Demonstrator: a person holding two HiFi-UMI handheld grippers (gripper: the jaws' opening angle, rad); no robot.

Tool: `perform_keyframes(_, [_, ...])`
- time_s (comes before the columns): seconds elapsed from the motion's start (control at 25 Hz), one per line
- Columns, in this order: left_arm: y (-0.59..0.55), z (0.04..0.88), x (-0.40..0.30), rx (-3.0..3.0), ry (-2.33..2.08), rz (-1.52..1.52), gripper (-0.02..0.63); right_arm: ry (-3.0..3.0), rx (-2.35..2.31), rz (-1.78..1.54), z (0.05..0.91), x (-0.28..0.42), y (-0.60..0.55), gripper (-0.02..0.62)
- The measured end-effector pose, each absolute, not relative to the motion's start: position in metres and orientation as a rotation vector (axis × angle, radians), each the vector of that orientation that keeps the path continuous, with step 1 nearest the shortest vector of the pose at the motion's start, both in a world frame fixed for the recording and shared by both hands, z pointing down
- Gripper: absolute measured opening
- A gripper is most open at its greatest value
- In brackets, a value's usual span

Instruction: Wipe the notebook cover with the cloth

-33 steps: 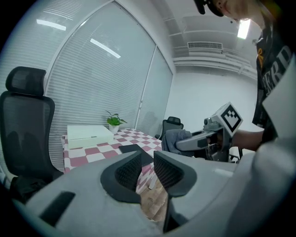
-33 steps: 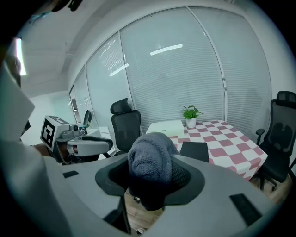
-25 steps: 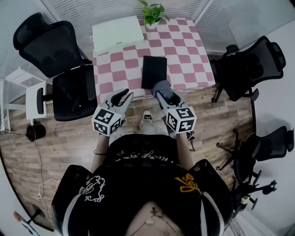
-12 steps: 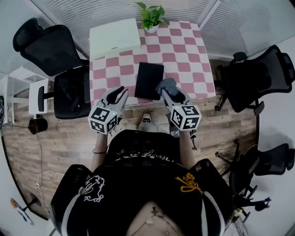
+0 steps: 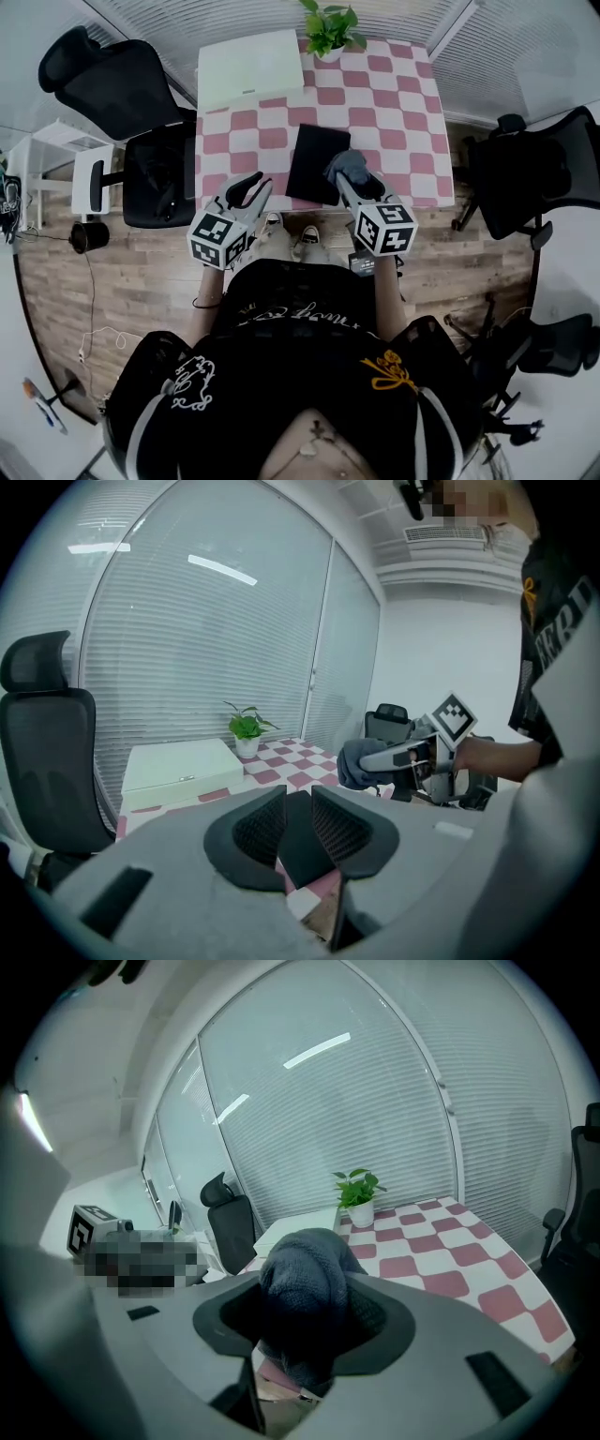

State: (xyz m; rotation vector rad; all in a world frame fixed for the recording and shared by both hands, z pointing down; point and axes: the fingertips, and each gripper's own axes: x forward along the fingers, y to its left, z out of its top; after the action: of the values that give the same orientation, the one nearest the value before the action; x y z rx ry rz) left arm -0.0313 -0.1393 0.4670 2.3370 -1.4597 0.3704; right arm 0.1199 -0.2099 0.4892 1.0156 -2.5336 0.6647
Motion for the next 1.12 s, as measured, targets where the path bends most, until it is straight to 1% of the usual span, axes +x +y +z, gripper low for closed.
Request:
perform_keyframes(0.6, [-0.178, 0.466, -0.042, 2.464, -1.28, 0.417, 0.081, -2.45, 0.994, 0.597, 0.501, 0.079, -0.259, 0.167])
perform_keyframes(0.92, [-0.186, 0.469, -0.053, 2.488, -1.223, 0.401, 0.081, -2.342, 0.864, 0.555, 0.565, 0.014, -0.289, 0.167])
perform_keyframes(1.12, [-0.188, 0.476, -0.063, 2.457, -1.217, 0.381, 0.081, -2.303, 0.772, 0.698, 0.615, -0.022, -0.293, 0.167])
